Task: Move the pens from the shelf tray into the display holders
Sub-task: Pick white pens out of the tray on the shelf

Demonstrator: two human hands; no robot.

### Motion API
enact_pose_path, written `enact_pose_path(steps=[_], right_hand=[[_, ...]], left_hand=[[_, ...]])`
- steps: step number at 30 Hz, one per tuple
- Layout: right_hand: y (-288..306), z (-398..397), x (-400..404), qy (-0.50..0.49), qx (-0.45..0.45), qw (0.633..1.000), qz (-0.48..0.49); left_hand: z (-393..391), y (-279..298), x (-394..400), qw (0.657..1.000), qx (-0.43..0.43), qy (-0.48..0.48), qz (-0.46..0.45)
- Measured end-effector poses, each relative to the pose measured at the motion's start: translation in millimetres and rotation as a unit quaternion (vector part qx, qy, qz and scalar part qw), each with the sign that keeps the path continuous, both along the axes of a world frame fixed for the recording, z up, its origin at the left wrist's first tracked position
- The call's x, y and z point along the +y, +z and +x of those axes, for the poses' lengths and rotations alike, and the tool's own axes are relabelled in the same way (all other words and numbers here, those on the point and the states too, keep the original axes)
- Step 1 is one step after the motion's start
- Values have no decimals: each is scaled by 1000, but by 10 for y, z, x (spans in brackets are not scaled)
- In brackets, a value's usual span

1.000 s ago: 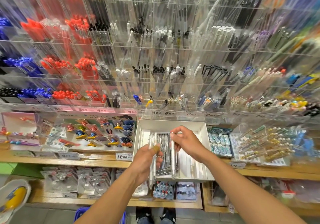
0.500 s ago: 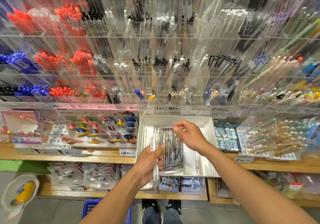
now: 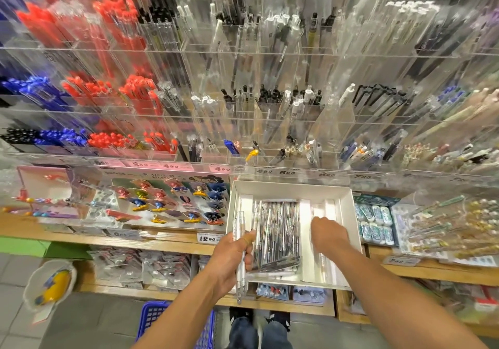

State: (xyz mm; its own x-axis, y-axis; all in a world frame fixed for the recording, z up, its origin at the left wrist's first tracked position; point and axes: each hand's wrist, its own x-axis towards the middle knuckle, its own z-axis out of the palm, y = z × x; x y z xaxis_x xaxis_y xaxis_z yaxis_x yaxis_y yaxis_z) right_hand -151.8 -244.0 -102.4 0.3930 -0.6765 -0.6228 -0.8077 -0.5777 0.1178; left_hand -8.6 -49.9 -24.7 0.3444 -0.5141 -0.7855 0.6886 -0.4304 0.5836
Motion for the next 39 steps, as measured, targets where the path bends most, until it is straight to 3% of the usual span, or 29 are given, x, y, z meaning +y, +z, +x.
enact_pose_path(steps=[10, 21, 27, 31, 39], right_hand=[[-41, -1, 59, -54, -35, 998, -14], [139, -197, -6, -105, -208, 972, 28], [636, -75, 62, -161, -397, 889, 161], [924, 68, 197, -218, -483, 807, 259], [1032, 202, 402, -378, -594, 668, 242]], left_hand=[[-45, -42, 31, 1000, -21, -19, -2], [-89, 3, 96, 999, -37, -19, -15], [-130, 49, 94, 998, -44, -14, -30], [-160, 80, 88, 998, -51, -23, -33], [-161, 129, 181, 999, -19, 41, -27]])
